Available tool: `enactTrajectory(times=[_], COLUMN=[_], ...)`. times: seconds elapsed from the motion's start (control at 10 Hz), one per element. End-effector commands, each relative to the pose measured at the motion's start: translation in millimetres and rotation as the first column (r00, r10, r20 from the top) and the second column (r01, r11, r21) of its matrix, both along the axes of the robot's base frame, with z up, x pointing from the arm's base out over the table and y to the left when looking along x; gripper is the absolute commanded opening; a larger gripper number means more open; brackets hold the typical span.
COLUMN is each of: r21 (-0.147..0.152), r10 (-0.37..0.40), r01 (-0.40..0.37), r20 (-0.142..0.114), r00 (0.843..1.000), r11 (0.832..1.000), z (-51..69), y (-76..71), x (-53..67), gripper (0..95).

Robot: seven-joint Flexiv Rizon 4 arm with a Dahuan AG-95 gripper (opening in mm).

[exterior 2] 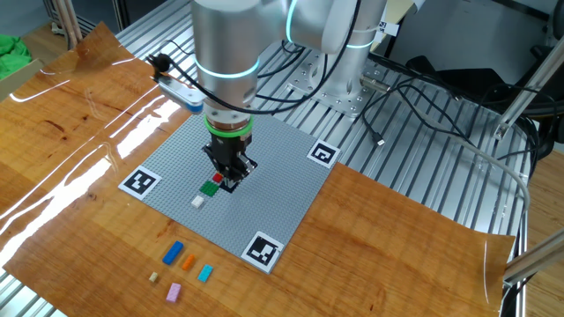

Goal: Stack small Lego blocks randomly, one at a time

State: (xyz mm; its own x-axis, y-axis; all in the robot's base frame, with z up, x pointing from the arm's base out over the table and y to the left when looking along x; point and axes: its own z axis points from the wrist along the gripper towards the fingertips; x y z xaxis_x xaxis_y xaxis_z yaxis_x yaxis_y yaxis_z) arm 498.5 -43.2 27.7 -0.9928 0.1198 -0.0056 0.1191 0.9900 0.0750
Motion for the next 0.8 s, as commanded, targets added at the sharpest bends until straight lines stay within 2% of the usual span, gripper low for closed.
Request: enactTrajectory(times=[0.1, 0.3, 0.4, 0.6, 0.8], r21=[-0.007, -0.001, 0.004, 0.010, 0.011], r10=[-0.006, 0.044, 0.101, 0.161, 0.224], r01=[0.006, -0.044, -0.101, -0.161, -0.223], r20=[-0.026, -0.029, -0.031, -0.044, -0.037], r00=[1.000, 0.999, 0.994, 0.986, 0.974], r11=[1.000, 0.999, 0.995, 0.987, 0.975], z=[2.4, 8.9, 9.6, 11.3, 13.5], y=[-2.3, -9.9, -14.7, -17.8, -19.9], x=[-1.9, -7.4, -11.9, -20.8, -29.1], gripper=[0.0, 0.0, 0.0, 0.0, 0.0])
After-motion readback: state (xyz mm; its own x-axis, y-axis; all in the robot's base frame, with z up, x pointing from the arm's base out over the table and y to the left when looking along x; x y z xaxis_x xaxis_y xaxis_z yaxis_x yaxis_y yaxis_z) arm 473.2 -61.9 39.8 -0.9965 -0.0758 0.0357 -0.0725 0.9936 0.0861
